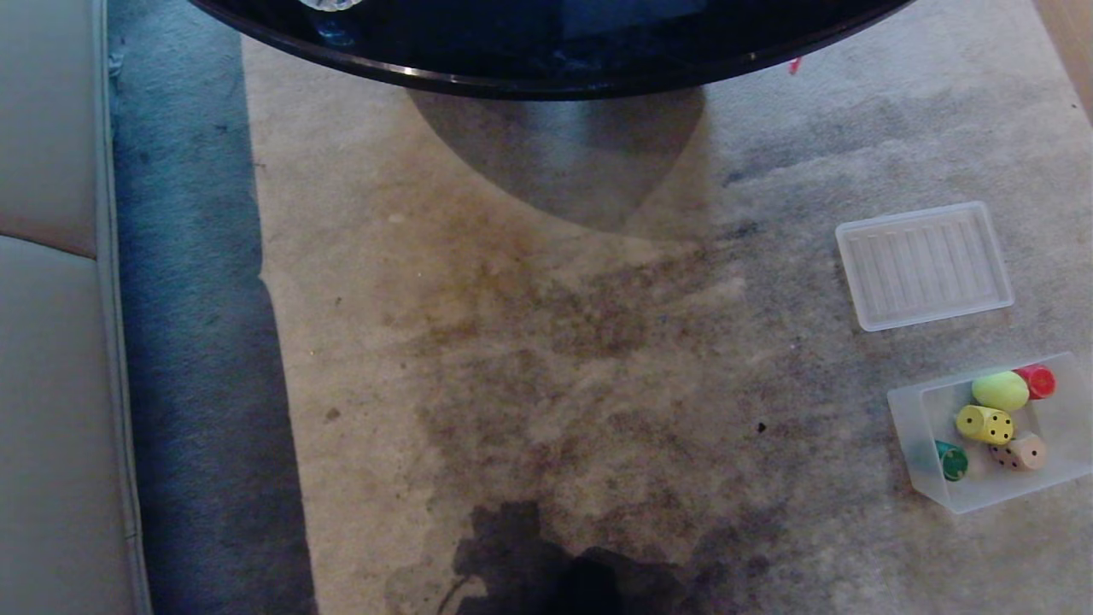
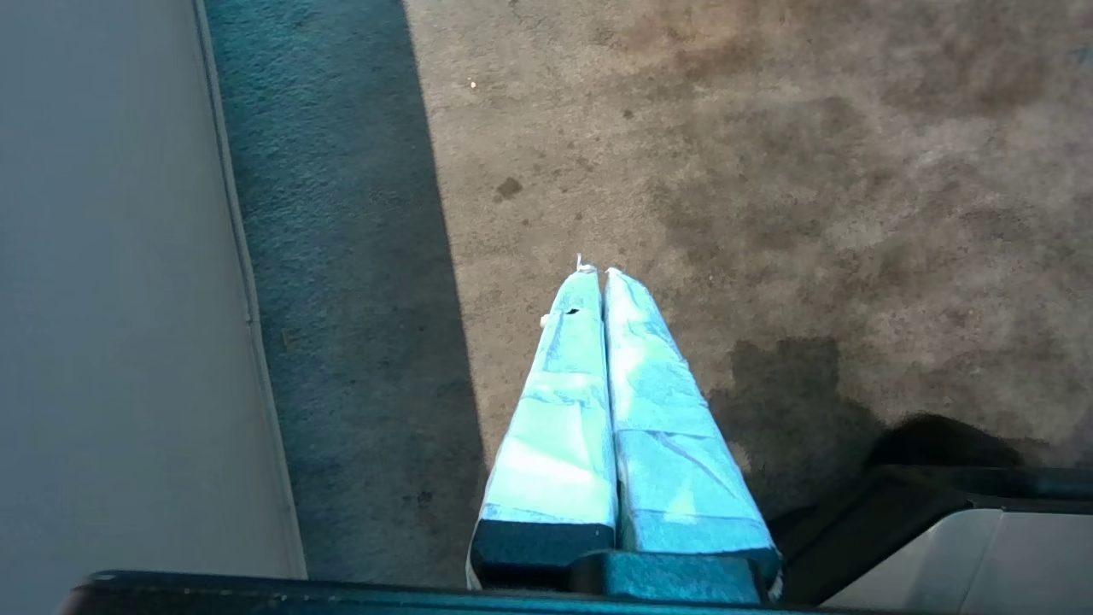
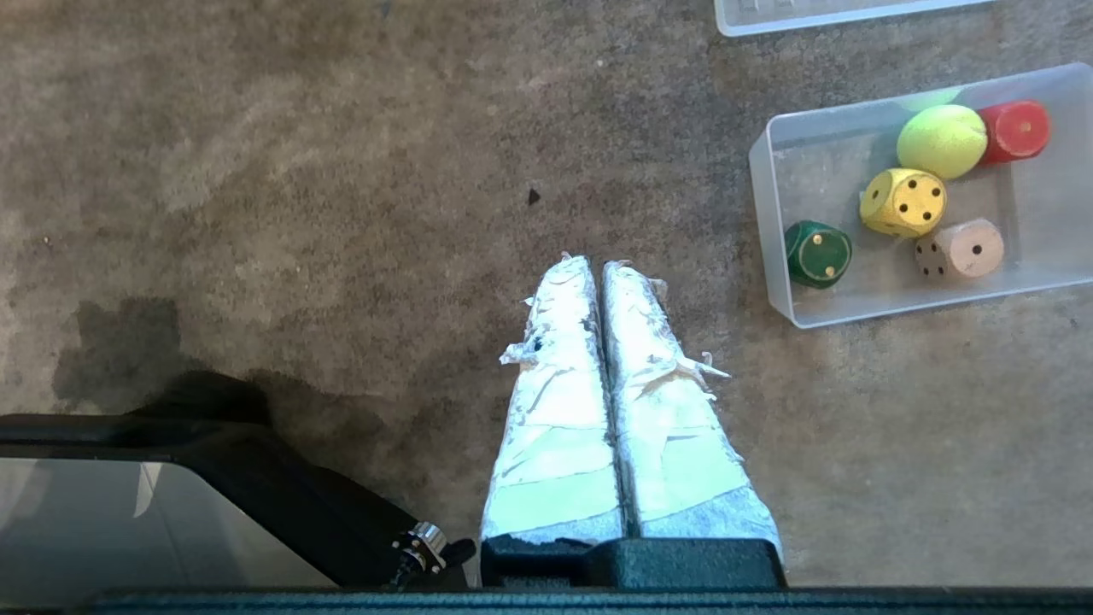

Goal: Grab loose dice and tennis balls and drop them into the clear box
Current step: Pick up the ball on the table

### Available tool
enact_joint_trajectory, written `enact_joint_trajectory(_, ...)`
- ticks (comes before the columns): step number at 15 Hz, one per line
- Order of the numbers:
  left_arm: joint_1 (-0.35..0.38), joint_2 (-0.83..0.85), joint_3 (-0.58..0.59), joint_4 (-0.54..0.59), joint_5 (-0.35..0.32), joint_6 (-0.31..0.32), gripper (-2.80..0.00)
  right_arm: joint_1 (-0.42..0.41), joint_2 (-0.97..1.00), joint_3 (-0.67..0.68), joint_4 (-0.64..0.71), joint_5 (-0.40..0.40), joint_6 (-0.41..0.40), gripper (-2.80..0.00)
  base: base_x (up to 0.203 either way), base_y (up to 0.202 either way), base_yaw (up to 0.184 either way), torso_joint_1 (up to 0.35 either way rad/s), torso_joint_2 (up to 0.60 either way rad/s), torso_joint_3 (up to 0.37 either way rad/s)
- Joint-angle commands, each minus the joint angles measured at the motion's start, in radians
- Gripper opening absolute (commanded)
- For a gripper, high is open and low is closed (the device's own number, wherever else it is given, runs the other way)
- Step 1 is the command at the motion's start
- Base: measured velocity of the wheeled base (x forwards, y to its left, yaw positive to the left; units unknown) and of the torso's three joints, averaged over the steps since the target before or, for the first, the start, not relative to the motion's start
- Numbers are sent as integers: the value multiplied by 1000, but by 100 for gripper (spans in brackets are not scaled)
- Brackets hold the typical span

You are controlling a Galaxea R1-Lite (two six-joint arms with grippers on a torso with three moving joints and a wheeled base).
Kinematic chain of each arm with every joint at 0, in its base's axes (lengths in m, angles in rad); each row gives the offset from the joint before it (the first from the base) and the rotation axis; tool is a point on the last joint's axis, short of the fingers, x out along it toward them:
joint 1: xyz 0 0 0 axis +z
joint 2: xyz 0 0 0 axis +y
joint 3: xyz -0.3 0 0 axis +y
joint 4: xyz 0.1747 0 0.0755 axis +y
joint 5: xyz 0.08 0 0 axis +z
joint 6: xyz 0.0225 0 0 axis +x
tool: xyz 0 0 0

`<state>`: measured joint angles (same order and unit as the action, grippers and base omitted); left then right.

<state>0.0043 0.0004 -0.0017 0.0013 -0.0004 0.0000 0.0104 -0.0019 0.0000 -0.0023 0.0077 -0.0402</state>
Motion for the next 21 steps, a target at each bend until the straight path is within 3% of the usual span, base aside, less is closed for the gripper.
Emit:
enact_joint_trajectory(1, 0, 1, 0, 0, 0, -3, -280, 0, 2, 2, -1, 0, 0, -280, 0, 0, 0, 0, 0, 0)
enact_joint_trajectory(10, 0, 1, 0, 0, 0, -3, -280, 0, 2, 2, -1, 0, 2, -280, 142, 0, 0, 2, 2, 2)
enact_joint_trajectory(21, 0, 1, 0, 0, 0, -6, -280, 0, 2, 2, -1, -1, 5, -280, 0, 0, 0, 0, 1, 25)
